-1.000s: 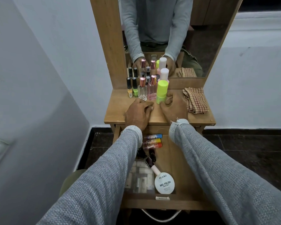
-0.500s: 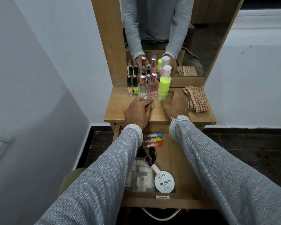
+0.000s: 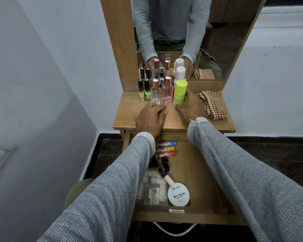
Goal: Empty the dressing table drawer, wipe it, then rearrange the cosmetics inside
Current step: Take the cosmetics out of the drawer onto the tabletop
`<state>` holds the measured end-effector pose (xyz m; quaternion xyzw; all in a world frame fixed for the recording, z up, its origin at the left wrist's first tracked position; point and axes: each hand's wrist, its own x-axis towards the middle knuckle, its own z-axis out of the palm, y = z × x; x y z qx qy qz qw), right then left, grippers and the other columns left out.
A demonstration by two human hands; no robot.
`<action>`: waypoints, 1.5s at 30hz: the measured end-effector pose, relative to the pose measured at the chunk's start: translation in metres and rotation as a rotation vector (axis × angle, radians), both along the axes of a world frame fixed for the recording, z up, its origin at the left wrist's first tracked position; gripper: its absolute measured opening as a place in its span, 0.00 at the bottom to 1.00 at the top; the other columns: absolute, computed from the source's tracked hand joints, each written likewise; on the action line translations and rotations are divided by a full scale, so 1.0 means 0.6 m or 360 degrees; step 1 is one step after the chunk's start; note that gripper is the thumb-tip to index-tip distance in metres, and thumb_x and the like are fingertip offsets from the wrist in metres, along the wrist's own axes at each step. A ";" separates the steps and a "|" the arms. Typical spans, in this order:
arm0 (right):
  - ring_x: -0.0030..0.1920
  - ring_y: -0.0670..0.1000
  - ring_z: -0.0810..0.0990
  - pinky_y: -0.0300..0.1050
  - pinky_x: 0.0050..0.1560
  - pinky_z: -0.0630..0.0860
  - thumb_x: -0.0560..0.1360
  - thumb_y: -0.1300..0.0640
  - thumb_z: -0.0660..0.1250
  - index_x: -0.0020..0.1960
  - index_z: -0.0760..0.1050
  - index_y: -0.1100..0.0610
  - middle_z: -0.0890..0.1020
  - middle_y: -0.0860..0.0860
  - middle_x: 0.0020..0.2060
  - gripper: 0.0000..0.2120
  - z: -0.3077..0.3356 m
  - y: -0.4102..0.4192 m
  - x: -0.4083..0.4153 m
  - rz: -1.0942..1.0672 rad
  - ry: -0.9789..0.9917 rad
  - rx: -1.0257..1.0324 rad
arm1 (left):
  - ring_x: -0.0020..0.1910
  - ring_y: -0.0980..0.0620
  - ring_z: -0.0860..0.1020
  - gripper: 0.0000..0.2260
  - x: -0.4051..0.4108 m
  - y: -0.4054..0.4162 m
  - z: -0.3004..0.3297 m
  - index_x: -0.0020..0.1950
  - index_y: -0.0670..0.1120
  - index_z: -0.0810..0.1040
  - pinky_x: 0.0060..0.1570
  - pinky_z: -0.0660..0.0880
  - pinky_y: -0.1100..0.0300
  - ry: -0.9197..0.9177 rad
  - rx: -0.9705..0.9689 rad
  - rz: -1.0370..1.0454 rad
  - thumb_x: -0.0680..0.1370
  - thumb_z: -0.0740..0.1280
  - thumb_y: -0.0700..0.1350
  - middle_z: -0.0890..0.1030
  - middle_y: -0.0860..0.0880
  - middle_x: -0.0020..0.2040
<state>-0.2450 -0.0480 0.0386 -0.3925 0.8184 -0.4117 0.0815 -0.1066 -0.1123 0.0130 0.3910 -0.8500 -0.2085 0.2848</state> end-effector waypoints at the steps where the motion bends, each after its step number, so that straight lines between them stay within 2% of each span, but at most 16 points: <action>1: 0.55 0.52 0.78 0.46 0.58 0.73 0.68 0.55 0.72 0.65 0.70 0.51 0.81 0.50 0.56 0.26 0.000 0.000 -0.003 0.0021 -0.0016 -0.0009 | 0.49 0.54 0.77 0.14 0.000 0.000 0.000 0.62 0.52 0.79 0.50 0.78 0.50 0.0004 -0.0002 -0.0010 0.78 0.66 0.53 0.78 0.53 0.53; 4: 0.58 0.52 0.77 0.42 0.56 0.68 0.69 0.58 0.73 0.67 0.69 0.54 0.79 0.52 0.59 0.28 0.004 0.004 -0.004 0.0053 -0.0024 -0.0026 | 0.49 0.54 0.77 0.14 0.000 0.000 0.001 0.62 0.52 0.80 0.50 0.78 0.51 0.0009 -0.0015 -0.0010 0.78 0.67 0.52 0.78 0.53 0.53; 8: 0.57 0.53 0.78 0.43 0.55 0.70 0.68 0.57 0.74 0.64 0.72 0.54 0.80 0.52 0.57 0.26 -0.001 0.003 -0.009 0.0054 -0.0004 -0.0024 | 0.49 0.54 0.77 0.14 0.001 0.001 0.002 0.61 0.51 0.80 0.51 0.78 0.51 0.0028 -0.0018 -0.0006 0.78 0.67 0.52 0.78 0.53 0.53; 11: 0.55 0.55 0.78 0.48 0.55 0.73 0.68 0.54 0.73 0.63 0.73 0.56 0.80 0.54 0.55 0.25 -0.003 0.002 -0.013 0.0028 0.0016 0.0047 | 0.49 0.54 0.78 0.14 0.002 0.001 0.003 0.62 0.51 0.80 0.51 0.78 0.51 0.0029 -0.0016 -0.0014 0.78 0.67 0.52 0.78 0.53 0.54; 16: 0.55 0.52 0.78 0.53 0.57 0.76 0.63 0.45 0.71 0.64 0.70 0.50 0.79 0.49 0.55 0.31 -0.017 0.002 -0.019 -0.0047 0.0031 0.0071 | 0.49 0.53 0.77 0.13 0.003 0.005 0.008 0.61 0.50 0.80 0.52 0.78 0.53 0.0017 -0.0030 -0.0019 0.78 0.67 0.51 0.78 0.52 0.54; 20: 0.62 0.56 0.73 0.53 0.63 0.71 0.67 0.53 0.71 0.68 0.66 0.58 0.75 0.56 0.62 0.32 -0.008 0.032 0.000 -0.0080 -0.0010 -0.0072 | 0.50 0.52 0.77 0.13 0.011 0.008 0.011 0.61 0.49 0.80 0.53 0.77 0.53 0.0049 -0.0036 -0.0083 0.78 0.67 0.48 0.78 0.51 0.54; 22: 0.57 0.54 0.75 0.49 0.59 0.74 0.69 0.56 0.71 0.66 0.68 0.58 0.75 0.54 0.59 0.27 -0.008 0.054 0.013 -0.0103 -0.0014 -0.0193 | 0.50 0.52 0.77 0.12 0.019 0.015 0.011 0.61 0.47 0.80 0.53 0.77 0.53 0.0086 -0.0046 -0.0122 0.78 0.67 0.47 0.79 0.50 0.53; 25: 0.44 0.47 0.77 0.36 0.44 0.76 0.71 0.57 0.70 0.57 0.73 0.56 0.78 0.50 0.48 0.15 -0.011 0.089 0.032 -0.0065 -0.0082 -0.0289 | 0.52 0.51 0.77 0.12 0.036 0.025 0.006 0.60 0.44 0.80 0.56 0.76 0.52 0.0131 -0.0049 -0.0183 0.78 0.66 0.44 0.80 0.47 0.55; 27: 0.41 0.45 0.77 0.36 0.43 0.76 0.73 0.58 0.70 0.51 0.76 0.56 0.79 0.50 0.44 0.08 -0.013 0.114 0.041 0.0054 -0.0085 -0.0314 | 0.56 0.50 0.76 0.12 0.052 0.035 0.004 0.61 0.43 0.80 0.60 0.73 0.53 0.0162 -0.0018 -0.0245 0.79 0.65 0.42 0.79 0.46 0.58; 29: 0.39 0.45 0.77 0.33 0.41 0.75 0.73 0.59 0.70 0.47 0.77 0.56 0.80 0.49 0.40 0.04 -0.012 0.141 0.048 0.0196 -0.0067 -0.0317 | 0.60 0.51 0.75 0.13 0.070 0.047 0.005 0.63 0.42 0.79 0.64 0.68 0.59 0.0165 0.0007 -0.0318 0.79 0.64 0.40 0.78 0.46 0.61; 32: 0.39 0.45 0.77 0.36 0.40 0.75 0.72 0.63 0.70 0.47 0.77 0.55 0.79 0.46 0.41 0.05 -0.027 0.182 0.063 0.0583 0.0087 -0.0134 | 0.62 0.55 0.72 0.13 0.098 0.063 0.002 0.63 0.44 0.78 0.64 0.64 0.65 0.0213 0.0044 -0.0355 0.79 0.64 0.38 0.77 0.48 0.62; 35: 0.48 0.51 0.77 0.46 0.49 0.77 0.72 0.66 0.69 0.55 0.78 0.58 0.78 0.52 0.52 0.12 -0.063 0.202 0.078 0.0963 0.0359 0.0298 | 0.61 0.58 0.72 0.14 0.125 0.077 -0.007 0.61 0.44 0.79 0.65 0.64 0.68 0.0320 0.0097 -0.0361 0.78 0.64 0.35 0.77 0.50 0.61; 37: 0.57 0.54 0.74 0.49 0.58 0.73 0.73 0.66 0.66 0.63 0.75 0.58 0.74 0.56 0.59 0.19 -0.088 0.200 0.084 0.1133 0.0431 0.0591 | 0.58 0.61 0.74 0.14 0.141 0.090 -0.014 0.59 0.45 0.80 0.63 0.67 0.68 0.0352 0.0158 -0.0376 0.77 0.64 0.34 0.78 0.51 0.58; 39: 0.61 0.54 0.70 0.48 0.62 0.68 0.75 0.66 0.63 0.68 0.70 0.56 0.71 0.56 0.63 0.22 -0.098 0.193 0.093 0.1220 0.0399 0.0737 | 0.54 0.65 0.74 0.13 0.155 0.105 -0.023 0.56 0.46 0.82 0.60 0.71 0.66 0.0331 0.0207 -0.0394 0.77 0.65 0.34 0.78 0.53 0.54; 42: 0.64 0.55 0.69 0.46 0.62 0.67 0.77 0.64 0.61 0.70 0.68 0.55 0.68 0.55 0.65 0.22 -0.102 0.177 0.108 0.1243 0.0403 0.0836 | 0.51 0.56 0.76 0.10 0.172 0.123 -0.042 0.53 0.48 0.82 0.57 0.74 0.58 0.0118 0.0185 -0.0435 0.76 0.67 0.36 0.79 0.52 0.52; 45: 0.63 0.55 0.70 0.44 0.60 0.67 0.76 0.63 0.63 0.69 0.70 0.56 0.68 0.55 0.66 0.21 -0.108 0.164 0.118 0.1257 0.0477 0.0875 | 0.53 0.53 0.76 0.07 0.178 0.132 -0.054 0.50 0.50 0.81 0.59 0.75 0.52 -0.0147 0.0232 -0.0499 0.76 0.69 0.39 0.79 0.51 0.55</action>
